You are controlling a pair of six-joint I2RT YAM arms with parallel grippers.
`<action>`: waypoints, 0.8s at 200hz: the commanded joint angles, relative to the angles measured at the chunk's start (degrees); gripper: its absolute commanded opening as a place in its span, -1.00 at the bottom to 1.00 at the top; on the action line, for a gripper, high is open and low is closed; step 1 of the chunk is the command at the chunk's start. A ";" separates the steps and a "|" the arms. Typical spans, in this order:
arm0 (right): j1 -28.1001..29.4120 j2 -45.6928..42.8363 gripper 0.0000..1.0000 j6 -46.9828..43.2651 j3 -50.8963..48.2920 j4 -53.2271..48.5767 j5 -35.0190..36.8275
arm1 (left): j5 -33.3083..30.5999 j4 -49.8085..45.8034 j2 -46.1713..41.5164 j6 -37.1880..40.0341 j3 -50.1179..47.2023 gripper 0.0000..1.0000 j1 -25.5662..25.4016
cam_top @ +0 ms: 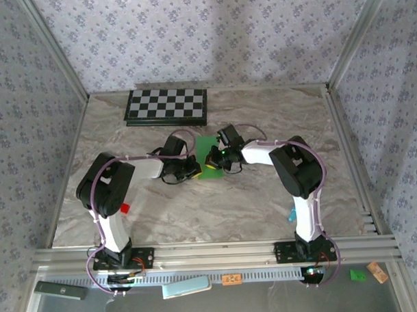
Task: Fold a paper plane with a square sheet of paper (pick it up from the middle)
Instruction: Fold the triangle a second time at the center of the table.
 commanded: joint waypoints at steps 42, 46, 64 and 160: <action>0.64 -1.31 -0.96 -5.96 -0.19 -4.64 1.39 | -1.98 -9.15 2.71 2.41 0.81 -1.00 -0.09; 0.64 -1.02 -0.96 -6.45 0.18 -5.16 1.23 | -2.03 -9.45 2.72 2.50 0.97 -1.00 -0.08; 0.68 0.40 -0.96 -8.53 1.00 -7.22 0.44 | -2.08 -10.62 2.72 2.90 1.45 -1.00 -0.02; -8.36 2.23 -0.95 -11.18 4.06 -9.15 1.76 | -3.75 -17.54 5.88 4.94 -0.70 -1.00 0.05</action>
